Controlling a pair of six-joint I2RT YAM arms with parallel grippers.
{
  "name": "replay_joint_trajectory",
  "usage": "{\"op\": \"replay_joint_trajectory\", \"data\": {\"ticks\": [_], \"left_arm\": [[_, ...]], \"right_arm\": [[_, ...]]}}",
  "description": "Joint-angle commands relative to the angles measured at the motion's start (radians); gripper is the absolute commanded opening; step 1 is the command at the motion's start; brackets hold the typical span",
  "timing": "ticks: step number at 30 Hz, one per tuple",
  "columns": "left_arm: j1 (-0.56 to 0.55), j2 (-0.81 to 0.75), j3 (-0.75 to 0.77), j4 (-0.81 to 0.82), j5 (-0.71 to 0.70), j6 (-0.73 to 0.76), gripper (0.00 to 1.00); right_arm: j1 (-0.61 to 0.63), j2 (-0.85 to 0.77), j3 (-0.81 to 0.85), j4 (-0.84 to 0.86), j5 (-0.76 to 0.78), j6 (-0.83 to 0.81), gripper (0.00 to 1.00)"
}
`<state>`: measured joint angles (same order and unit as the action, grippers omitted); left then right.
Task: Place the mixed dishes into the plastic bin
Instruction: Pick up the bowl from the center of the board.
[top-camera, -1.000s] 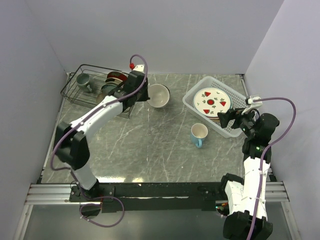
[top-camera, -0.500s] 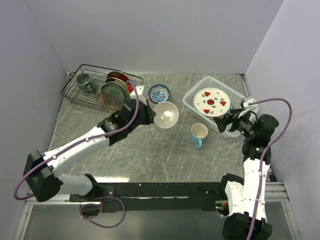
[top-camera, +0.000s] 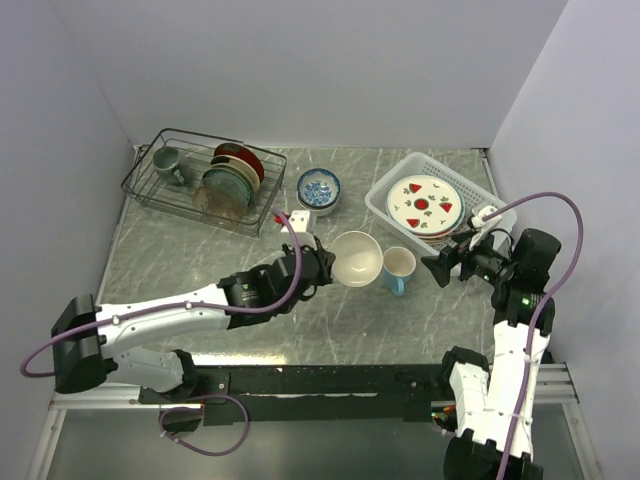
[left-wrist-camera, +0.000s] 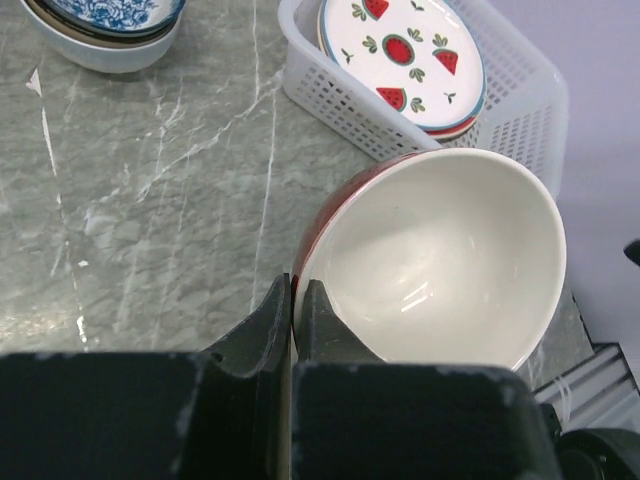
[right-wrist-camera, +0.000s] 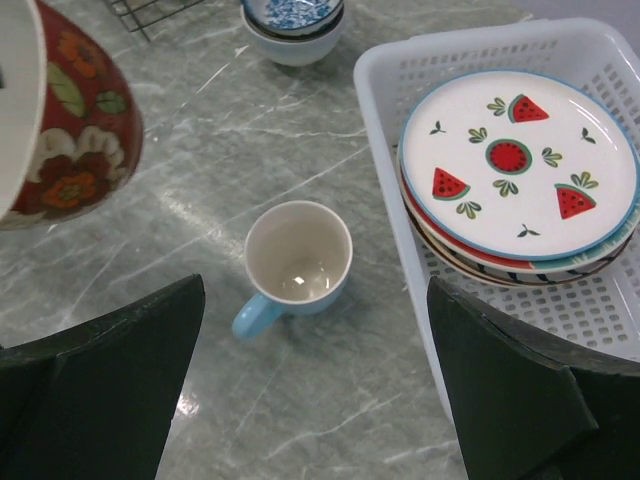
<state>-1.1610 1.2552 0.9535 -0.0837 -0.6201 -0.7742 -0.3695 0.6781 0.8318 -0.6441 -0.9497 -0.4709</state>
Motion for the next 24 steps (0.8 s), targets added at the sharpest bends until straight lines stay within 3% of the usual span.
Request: {"op": "replay_joint_trajectory", "data": {"ticks": [1, 12, 15, 20, 24], "left_arm": [[-0.06, 0.061, 0.088, 0.174, -0.171, -0.073, 0.01], [-0.16, 0.282, 0.301, 0.058, -0.332, -0.129, 0.01], [-0.181, 0.322, 0.35, 0.061, -0.357, -0.119, 0.01], [-0.213, 0.412, 0.476, -0.025, -0.415, -0.163, 0.01], [-0.23, 0.452, 0.545, -0.074, -0.454, -0.197, 0.01]], "right_arm": [[-0.003, -0.017, 0.073, -0.127, -0.043, -0.077, 1.0], [0.112, 0.032, 0.11, -0.172, -0.078, -0.019, 1.0], [0.176, 0.025, 0.072, -0.045, 0.024, 0.092, 1.0], [0.236, 0.023, 0.044, 0.026, 0.202, 0.201, 0.97], [0.256, 0.029, 0.035, 0.049, 0.269, 0.238, 0.86]]}}
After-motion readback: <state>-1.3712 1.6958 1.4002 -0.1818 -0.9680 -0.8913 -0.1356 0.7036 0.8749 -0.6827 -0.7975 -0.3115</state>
